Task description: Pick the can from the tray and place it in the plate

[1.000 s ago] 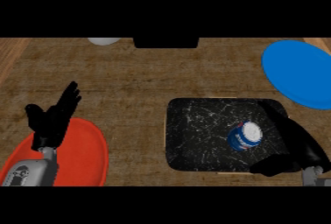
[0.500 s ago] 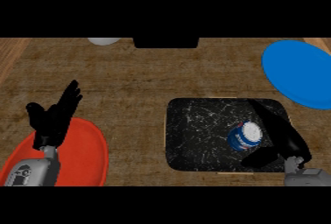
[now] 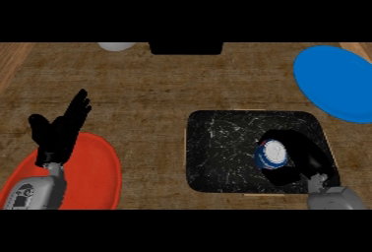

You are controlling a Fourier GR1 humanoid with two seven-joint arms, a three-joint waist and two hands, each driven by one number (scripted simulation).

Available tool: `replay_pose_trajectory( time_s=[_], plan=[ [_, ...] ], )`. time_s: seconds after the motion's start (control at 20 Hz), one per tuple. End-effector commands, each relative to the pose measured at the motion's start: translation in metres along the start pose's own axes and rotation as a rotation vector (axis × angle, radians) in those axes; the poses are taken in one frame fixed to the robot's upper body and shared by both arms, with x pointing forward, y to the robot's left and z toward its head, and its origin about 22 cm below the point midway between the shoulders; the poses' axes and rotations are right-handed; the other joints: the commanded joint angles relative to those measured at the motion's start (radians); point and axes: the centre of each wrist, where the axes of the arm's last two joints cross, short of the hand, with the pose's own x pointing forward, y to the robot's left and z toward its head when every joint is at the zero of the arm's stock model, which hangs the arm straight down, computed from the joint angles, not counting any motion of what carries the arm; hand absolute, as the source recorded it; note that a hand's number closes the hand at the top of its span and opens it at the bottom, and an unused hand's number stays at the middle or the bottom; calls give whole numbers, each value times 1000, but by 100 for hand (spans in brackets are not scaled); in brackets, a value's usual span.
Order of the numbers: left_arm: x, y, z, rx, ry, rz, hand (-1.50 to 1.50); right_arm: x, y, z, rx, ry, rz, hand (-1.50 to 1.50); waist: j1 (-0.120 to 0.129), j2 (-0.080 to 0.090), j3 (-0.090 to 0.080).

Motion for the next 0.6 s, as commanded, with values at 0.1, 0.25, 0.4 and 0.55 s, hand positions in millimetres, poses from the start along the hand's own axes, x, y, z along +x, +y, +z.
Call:
replay_pose_trajectory(
  time_s=[0.1, 0.25, 0.4, 0.55],
  plan=[
    [12, 7, -15, -13, 7, 18, 0, 15, 22, -12, 1, -23, -23, 150, 0, 3, 3],
    [11, 10, -16, 12, -10, 3, 0, 28, -9, -36, -26, -50, -24, 150, 6, 5, 3],
    [5, -4, -6, -27, -2, 8, 0, 43, -19, -77, -12, -101, 14, 150, 29, 11, 4],
    [3, -15, -9, -40, -27, -11, 0, 48, -33, -107, -82, -99, 37, 150, 52, 22, 5]
  ],
)
